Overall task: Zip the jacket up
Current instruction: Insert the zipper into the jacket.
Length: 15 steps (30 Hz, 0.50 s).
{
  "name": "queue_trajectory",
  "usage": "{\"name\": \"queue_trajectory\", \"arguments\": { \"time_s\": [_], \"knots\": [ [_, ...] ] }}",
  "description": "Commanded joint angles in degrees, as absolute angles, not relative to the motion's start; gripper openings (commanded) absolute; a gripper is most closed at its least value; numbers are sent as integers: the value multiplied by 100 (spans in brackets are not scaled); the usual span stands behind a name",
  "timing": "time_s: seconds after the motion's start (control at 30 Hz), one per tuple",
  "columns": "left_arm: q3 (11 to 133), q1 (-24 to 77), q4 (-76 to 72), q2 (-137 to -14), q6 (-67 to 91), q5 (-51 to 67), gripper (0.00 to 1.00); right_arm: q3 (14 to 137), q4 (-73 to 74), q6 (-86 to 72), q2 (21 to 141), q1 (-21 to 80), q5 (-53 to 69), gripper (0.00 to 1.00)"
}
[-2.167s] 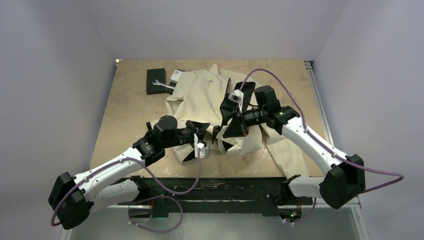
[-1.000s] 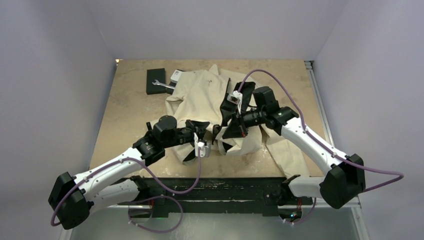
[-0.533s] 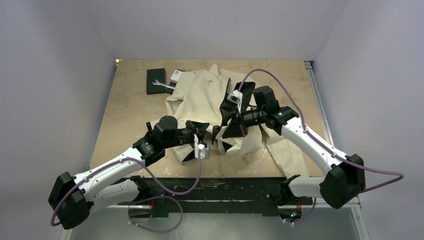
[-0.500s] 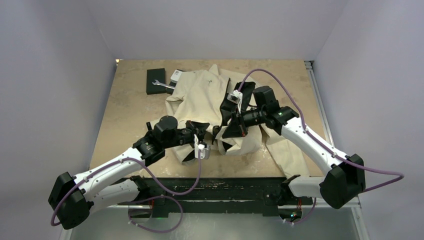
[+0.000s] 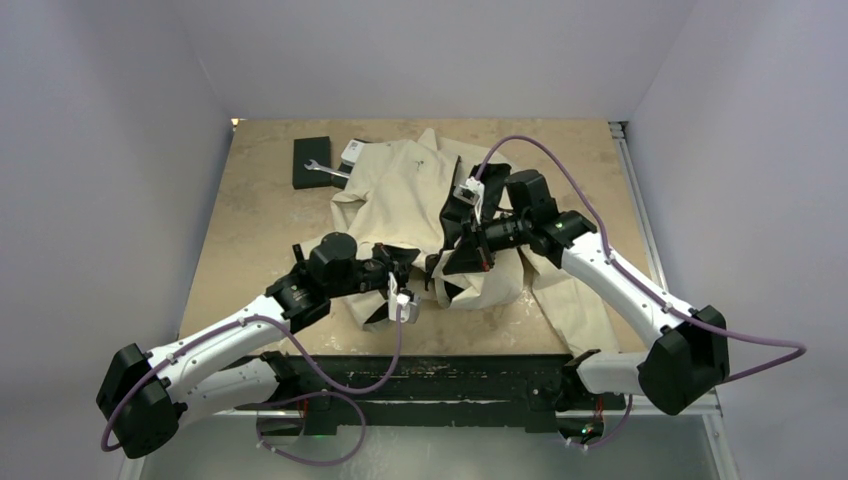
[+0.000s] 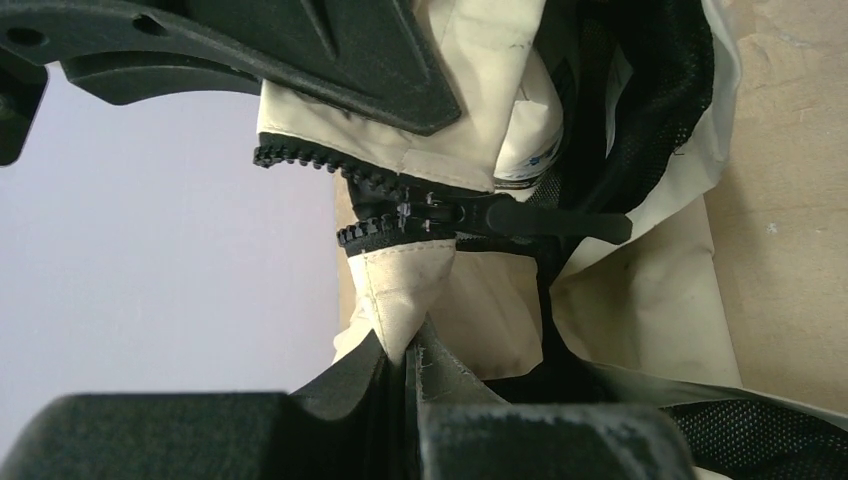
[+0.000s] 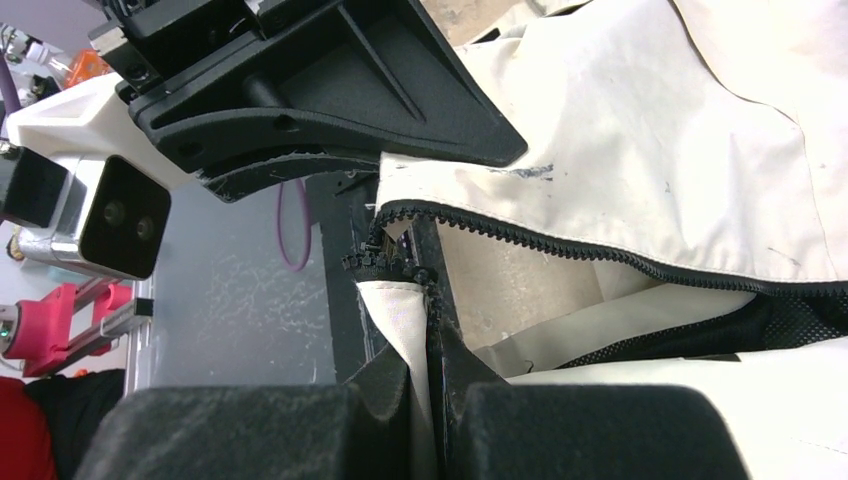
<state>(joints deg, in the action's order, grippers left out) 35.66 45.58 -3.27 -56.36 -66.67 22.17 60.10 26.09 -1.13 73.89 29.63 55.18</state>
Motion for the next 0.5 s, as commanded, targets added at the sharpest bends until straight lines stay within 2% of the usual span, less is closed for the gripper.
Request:
{"name": "queue_trajectory", "arguments": {
  "time_s": [0.0, 0.47],
  "knots": [
    [3609, 4614, -239, -5531, -6926, 2399, 0, 6334, 2392, -262, 7340, 2993, 5821, 0],
    [3520, 4657, -71, -5467, -7375, 2555, 0, 6109, 1808, -763, 7256, 2997, 5990, 0]
  ]
}}
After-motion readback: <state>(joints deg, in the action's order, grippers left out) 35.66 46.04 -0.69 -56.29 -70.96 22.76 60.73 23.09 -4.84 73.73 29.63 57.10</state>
